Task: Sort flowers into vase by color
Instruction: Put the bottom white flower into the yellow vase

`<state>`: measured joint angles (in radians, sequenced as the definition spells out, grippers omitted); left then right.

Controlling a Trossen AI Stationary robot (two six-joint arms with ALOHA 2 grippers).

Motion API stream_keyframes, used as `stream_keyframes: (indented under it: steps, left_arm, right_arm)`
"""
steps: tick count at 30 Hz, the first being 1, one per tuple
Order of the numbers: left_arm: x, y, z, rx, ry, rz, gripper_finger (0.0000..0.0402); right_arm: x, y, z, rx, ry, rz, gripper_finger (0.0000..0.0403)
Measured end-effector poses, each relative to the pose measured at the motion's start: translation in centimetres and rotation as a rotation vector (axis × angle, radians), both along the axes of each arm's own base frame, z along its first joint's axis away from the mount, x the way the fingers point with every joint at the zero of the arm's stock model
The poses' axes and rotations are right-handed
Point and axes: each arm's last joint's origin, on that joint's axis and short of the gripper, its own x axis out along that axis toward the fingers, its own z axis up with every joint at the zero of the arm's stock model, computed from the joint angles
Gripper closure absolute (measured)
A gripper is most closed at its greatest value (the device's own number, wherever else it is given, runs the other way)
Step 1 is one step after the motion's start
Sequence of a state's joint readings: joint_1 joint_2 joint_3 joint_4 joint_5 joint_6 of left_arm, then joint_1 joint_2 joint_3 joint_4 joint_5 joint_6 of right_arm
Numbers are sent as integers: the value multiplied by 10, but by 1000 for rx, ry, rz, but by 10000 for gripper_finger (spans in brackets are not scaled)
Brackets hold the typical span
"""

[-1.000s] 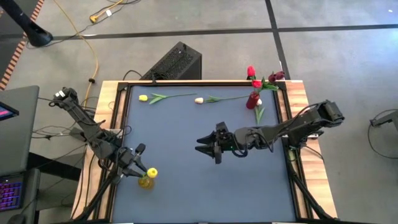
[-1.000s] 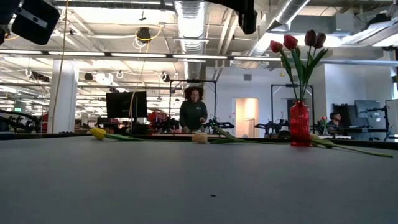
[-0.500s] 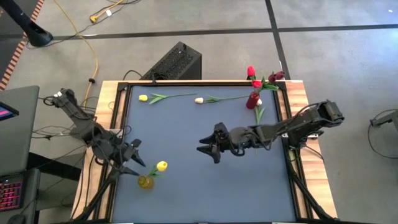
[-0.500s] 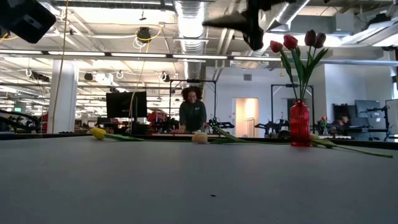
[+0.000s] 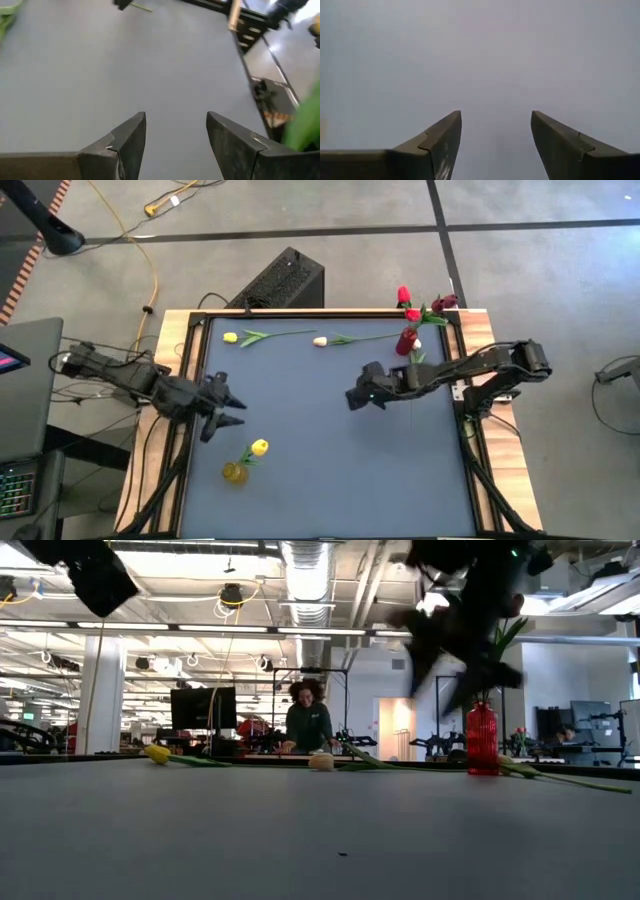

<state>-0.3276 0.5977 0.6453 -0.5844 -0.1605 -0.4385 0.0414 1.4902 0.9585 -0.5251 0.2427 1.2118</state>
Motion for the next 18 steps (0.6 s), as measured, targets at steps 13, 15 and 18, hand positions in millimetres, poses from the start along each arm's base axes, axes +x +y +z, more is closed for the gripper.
stream_keyframes:
  steps: [13,15,18]
  left_arm:
    - [5,29,0,-136,18,217,206]
    - [6,32,-1,-141,19,236,206]
    - [8,35,-1,-141,24,264,206]
  right_arm:
    - [-79,-11,-16,-56,335,-193,162]
    - [-96,-11,-21,-48,321,-223,163]
    - [-113,-14,-29,-69,287,-270,163]
